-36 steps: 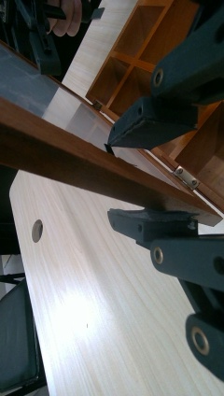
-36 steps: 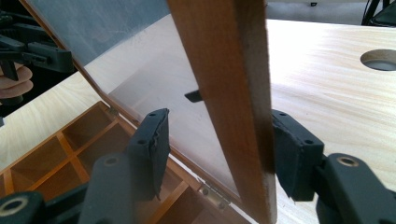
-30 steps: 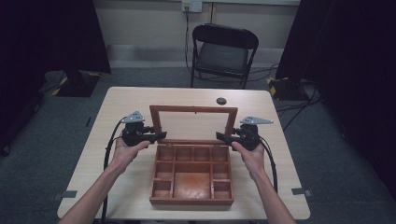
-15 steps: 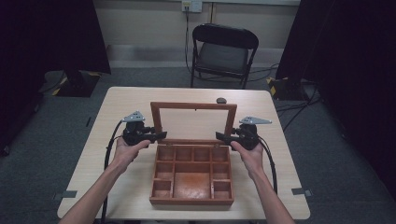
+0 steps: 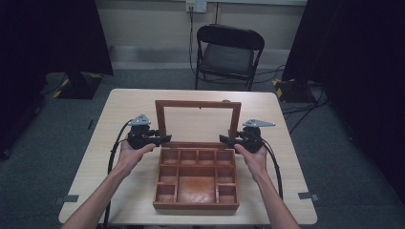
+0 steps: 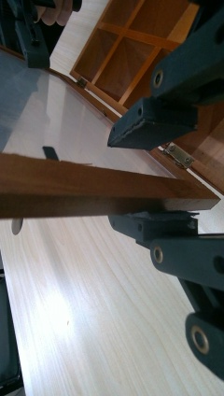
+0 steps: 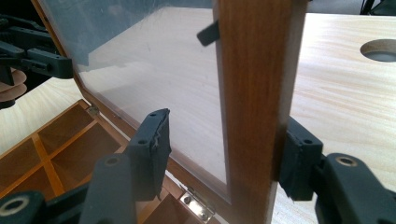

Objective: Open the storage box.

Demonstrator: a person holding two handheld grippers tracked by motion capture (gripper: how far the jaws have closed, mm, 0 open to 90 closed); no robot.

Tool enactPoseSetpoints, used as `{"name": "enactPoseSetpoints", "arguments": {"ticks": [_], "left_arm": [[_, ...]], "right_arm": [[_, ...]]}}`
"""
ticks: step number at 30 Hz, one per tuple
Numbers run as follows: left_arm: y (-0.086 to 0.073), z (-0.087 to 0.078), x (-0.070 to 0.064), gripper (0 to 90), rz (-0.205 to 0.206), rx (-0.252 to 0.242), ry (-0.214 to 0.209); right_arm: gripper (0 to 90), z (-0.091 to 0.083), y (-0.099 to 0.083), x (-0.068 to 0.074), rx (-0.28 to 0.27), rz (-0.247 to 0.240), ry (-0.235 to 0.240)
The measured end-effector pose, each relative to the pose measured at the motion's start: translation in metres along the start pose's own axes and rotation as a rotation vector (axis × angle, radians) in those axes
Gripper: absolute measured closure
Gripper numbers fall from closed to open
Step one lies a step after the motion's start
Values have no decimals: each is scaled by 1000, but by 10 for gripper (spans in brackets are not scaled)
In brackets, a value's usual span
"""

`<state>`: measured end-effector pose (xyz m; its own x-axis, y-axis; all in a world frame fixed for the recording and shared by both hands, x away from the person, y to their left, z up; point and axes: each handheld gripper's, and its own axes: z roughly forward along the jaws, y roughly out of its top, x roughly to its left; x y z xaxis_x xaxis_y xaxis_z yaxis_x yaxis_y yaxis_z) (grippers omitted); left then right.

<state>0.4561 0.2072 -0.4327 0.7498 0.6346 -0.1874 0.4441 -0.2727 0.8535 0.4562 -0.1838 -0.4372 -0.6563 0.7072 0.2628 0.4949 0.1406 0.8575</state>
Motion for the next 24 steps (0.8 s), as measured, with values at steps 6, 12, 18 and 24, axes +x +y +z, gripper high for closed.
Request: {"name": "enactPoseSetpoints", "arguments": {"ticks": [6, 12, 18, 24], "left_arm": [[-1, 3, 4, 583, -22, 4, -11], [-5, 8, 6, 583, -32, 24, -2], [-4, 11, 9, 584, -38, 39, 2], [-2, 14, 12, 586, -45, 50, 2]], "right_arm": [[423, 4, -1, 1, 21, -28, -9], [435, 6, -2, -2, 17, -17, -16], [451, 9, -1, -5, 9, -3, -26], [453, 13, 0, -7, 12, 9, -32]]}}
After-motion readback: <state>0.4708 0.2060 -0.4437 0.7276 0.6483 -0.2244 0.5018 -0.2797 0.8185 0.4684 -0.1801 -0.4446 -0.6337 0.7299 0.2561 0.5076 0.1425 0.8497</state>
